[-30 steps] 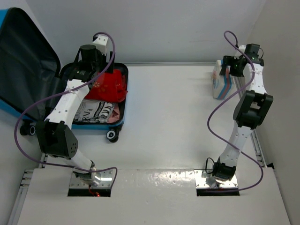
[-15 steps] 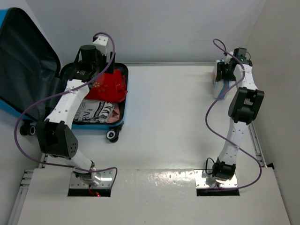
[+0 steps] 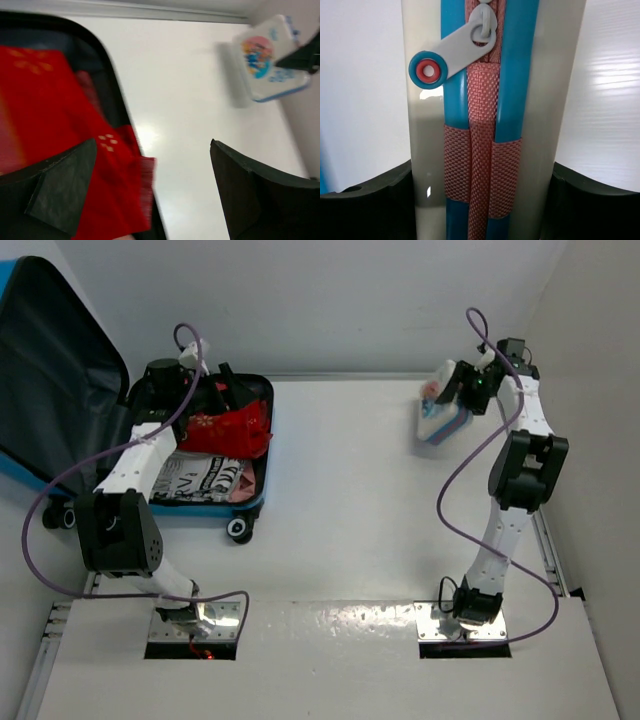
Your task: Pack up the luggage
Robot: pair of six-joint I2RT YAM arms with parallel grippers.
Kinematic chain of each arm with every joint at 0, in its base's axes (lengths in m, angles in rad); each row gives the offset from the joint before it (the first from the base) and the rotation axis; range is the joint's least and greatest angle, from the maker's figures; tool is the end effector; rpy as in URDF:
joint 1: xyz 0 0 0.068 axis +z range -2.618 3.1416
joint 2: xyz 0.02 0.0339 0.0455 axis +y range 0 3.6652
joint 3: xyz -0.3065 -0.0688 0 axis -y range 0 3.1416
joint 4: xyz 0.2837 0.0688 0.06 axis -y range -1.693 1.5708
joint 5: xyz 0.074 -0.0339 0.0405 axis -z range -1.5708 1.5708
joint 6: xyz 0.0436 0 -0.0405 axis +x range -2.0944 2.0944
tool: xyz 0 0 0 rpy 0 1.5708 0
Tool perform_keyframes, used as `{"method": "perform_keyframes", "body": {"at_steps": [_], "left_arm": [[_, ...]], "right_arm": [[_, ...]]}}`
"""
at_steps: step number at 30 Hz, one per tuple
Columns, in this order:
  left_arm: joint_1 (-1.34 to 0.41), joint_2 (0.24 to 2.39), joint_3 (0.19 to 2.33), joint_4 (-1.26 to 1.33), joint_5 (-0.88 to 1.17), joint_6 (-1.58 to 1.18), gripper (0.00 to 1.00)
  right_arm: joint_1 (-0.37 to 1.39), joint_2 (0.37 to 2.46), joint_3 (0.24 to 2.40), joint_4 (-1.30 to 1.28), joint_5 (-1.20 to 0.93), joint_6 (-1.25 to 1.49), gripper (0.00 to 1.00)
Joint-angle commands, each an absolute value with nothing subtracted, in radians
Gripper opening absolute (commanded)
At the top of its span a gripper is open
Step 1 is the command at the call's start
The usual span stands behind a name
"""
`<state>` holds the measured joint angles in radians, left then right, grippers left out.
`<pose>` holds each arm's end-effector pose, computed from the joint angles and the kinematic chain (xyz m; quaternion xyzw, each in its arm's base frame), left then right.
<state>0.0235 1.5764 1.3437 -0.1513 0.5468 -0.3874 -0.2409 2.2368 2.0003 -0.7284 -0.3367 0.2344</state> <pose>0.4152 -0.0129 0.3713 -0.0150 0.8123 -0.3176 0.4890 0.5519 -0.1208 0.2517 0.1729 0.9263 0.1590 0.2946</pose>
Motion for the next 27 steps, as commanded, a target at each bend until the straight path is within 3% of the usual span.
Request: {"method": "perform_keyframes", "body": {"at_steps": [1,8,15,20,25,27], "left_arm": [[0.048,1.557,1.279,0.086,0.843,-0.647,0.99],[0.103,1.448,1.270,-0.024,0.903,-0.577,0.99],[0.340,1.258,1.325,-0.265,0.879,-0.418,0.99],[0.530,1.136,1.436,-0.394,0.870,-0.339,0.99],[0.638,1.019,1.373,-0.425,0.839,-0.319,0.99],[0.661,1.008,1.373,-0.492,0.839,-0.319,0.99]], "right_arm": [[-0.141,1.977,1.998,-0.543,-0.727,0.547,0.00],[0.087,1.902,1.881,-0.213,-0.963,0.905,0.00],[0.322,1.989,1.837,0.190,-0.887,1.213,0.00],[0.474,2.088,1.925,0.250,-0.828,1.244,0.00],[0.615,2.235,2.092,0.198,-0.673,1.221,0.00],[0.636,2.258,2.076,0.295,-0.625,1.241,0.00]]}}
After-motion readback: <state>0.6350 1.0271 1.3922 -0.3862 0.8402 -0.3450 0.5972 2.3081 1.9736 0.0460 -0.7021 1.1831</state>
